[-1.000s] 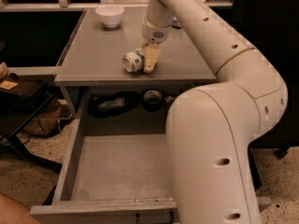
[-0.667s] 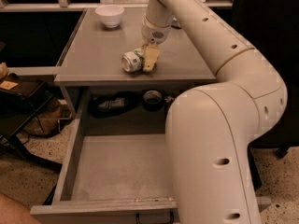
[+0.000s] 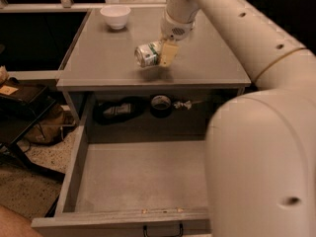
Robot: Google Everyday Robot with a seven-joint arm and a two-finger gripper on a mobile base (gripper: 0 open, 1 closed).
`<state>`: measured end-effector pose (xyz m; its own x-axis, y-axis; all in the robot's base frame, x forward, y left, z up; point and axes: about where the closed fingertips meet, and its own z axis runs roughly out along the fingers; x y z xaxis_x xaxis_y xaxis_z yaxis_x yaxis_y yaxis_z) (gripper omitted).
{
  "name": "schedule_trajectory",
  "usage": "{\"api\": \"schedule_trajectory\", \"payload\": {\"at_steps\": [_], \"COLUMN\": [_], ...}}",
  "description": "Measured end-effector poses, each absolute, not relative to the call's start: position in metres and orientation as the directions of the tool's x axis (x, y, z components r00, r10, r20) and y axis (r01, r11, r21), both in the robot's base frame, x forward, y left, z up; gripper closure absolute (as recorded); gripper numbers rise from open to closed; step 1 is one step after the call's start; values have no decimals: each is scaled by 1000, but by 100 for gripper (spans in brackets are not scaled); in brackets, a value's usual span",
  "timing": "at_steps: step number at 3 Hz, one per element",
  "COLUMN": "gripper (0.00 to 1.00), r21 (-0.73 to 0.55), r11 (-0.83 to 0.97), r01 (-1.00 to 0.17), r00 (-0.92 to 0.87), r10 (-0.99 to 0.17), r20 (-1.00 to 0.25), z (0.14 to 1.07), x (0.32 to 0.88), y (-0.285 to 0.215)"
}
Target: Place 7up can into top drawer
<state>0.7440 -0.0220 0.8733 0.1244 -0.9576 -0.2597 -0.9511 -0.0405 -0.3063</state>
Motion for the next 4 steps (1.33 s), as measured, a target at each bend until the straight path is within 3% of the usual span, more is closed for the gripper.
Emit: {"api": "schedule_trajectory", "payload": {"at_steps": [1,2,4], "gripper": [100,100,100], "r21": [-447,-510,-476], "r11": [79,114,81], "r01": [-891,-852,-876], "r00": [90,102,97], "r10": [-935,-921,-936], "r20": [-344,-376,-339], "z": [942,980,951], "x": [707,645,629], "y": [-39,-41,-41]}}
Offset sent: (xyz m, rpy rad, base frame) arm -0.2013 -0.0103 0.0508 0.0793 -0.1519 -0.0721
